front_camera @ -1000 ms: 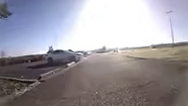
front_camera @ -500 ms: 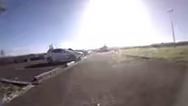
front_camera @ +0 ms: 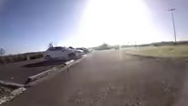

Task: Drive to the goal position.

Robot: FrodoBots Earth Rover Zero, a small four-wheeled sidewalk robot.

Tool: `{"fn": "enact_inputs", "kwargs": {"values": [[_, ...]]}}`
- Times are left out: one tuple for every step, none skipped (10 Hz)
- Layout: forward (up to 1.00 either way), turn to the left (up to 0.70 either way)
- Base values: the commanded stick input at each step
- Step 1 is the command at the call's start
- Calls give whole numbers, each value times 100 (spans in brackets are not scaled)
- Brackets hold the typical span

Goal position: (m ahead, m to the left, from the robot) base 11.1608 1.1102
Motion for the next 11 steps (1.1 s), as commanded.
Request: {"fn": "enact_inputs", "kwargs": {"values": [[70, 0], [70, 0], [70, 0], [70, 0], [70, 0], [70, 0], [70, 0], [70, 0], [70, 0], [70, 0], [70, 0]]}}
